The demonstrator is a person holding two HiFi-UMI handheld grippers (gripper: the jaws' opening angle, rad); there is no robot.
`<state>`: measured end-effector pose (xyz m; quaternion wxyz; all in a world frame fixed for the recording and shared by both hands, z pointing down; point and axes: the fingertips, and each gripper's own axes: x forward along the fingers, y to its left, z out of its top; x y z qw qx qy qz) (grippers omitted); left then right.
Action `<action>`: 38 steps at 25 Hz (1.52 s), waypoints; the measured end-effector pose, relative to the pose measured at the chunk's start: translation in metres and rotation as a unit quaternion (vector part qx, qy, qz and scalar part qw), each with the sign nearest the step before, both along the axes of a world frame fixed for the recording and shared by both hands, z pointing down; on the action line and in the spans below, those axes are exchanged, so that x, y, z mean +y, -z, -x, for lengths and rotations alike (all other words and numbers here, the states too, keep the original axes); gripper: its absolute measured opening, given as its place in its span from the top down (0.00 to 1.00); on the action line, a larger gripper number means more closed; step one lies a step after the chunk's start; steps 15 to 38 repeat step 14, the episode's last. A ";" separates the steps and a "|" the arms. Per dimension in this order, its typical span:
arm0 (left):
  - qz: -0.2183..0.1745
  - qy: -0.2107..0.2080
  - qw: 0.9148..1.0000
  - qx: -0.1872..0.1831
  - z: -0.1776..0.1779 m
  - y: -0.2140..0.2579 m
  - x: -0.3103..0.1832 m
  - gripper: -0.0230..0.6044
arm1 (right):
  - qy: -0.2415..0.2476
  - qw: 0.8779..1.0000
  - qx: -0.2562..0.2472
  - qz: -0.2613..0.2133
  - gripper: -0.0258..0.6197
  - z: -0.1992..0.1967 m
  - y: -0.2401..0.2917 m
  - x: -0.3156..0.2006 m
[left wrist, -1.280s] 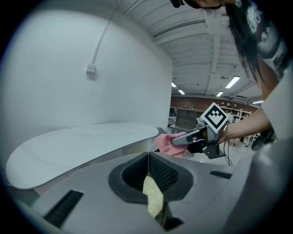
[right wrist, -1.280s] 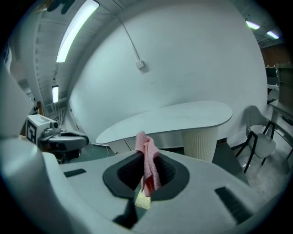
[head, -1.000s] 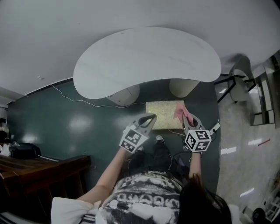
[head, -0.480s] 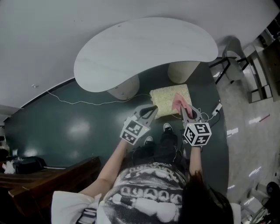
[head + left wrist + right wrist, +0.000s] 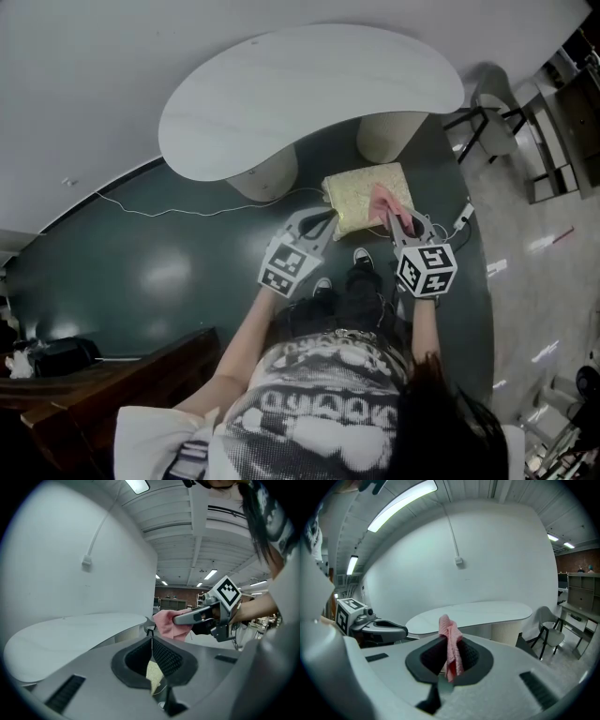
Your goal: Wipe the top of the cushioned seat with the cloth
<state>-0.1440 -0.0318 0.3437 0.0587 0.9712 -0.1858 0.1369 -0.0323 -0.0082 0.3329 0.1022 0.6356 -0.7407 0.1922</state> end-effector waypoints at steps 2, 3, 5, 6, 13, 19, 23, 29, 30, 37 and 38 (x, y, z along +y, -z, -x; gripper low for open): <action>0.000 0.002 1.000 0.002 0.001 0.001 0.000 0.95 | 0.003 1.000 0.003 0.001 0.94 0.002 0.000 0.000; 0.000 0.002 1.000 0.004 0.000 0.001 0.000 0.95 | 0.004 1.000 0.004 0.001 0.94 0.002 0.000 0.000; 0.000 0.003 1.000 0.007 0.001 0.002 0.000 0.95 | 0.006 1.000 0.006 0.003 0.94 0.004 0.000 0.000; 0.000 0.003 1.000 0.008 0.001 0.003 0.000 0.95 | 0.007 1.000 0.007 0.003 0.94 0.004 0.001 0.000; 0.001 0.007 1.000 0.012 0.005 0.003 -0.004 0.95 | 0.014 1.000 0.012 0.006 0.94 0.009 0.000 -0.005; 0.001 0.007 1.000 0.012 0.005 0.002 -0.004 0.95 | 0.015 1.000 0.013 0.006 0.94 0.009 0.000 -0.007; 0.001 0.007 1.000 0.012 0.005 0.002 -0.004 0.95 | 0.015 1.000 0.013 0.006 0.94 0.009 0.000 -0.007; 0.001 0.007 1.000 0.012 0.005 0.002 -0.004 0.95 | 0.015 1.000 0.013 0.006 0.94 0.009 0.000 -0.007; 0.001 0.007 1.000 0.012 0.005 0.002 -0.004 0.95 | 0.015 1.000 0.013 0.006 0.94 0.009 0.000 -0.007; 0.001 0.007 1.000 0.012 0.005 0.002 -0.004 0.95 | 0.015 1.000 0.013 0.006 0.94 0.009 0.000 -0.007; 0.001 0.007 1.000 0.012 0.005 0.002 -0.004 0.95 | 0.015 1.000 0.013 0.006 0.94 0.009 0.000 -0.007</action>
